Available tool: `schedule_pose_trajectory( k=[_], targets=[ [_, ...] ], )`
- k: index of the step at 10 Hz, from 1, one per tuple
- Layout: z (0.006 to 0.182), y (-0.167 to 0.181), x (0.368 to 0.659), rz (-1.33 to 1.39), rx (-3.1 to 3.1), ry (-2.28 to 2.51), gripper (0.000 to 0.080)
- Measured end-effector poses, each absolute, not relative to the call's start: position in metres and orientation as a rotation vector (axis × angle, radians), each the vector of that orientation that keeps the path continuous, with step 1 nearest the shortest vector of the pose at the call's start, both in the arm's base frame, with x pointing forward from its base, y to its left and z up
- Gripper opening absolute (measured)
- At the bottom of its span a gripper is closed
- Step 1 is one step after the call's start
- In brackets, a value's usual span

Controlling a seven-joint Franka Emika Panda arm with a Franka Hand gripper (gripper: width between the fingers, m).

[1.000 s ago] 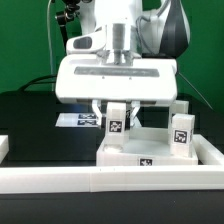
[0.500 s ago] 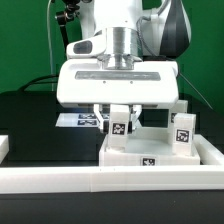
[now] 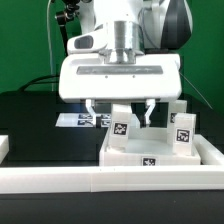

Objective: Assemble square table

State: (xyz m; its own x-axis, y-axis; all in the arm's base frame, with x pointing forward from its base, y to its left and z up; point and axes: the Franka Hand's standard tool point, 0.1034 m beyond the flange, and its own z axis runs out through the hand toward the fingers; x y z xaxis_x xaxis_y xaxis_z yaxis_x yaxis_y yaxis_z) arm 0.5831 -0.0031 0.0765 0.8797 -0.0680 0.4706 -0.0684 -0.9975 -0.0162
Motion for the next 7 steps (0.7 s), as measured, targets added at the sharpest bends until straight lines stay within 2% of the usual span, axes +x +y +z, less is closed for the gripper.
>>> schedule_pose_trajectory(
  k=[3,7],
  targets=[
    [0.0902,-0.0055,0.5866,0.763,3.052,-0.116,0.0649],
    [0.0864,-0.0051,0.5850,0.748,3.057,-0.115,0.0649]
  ],
)
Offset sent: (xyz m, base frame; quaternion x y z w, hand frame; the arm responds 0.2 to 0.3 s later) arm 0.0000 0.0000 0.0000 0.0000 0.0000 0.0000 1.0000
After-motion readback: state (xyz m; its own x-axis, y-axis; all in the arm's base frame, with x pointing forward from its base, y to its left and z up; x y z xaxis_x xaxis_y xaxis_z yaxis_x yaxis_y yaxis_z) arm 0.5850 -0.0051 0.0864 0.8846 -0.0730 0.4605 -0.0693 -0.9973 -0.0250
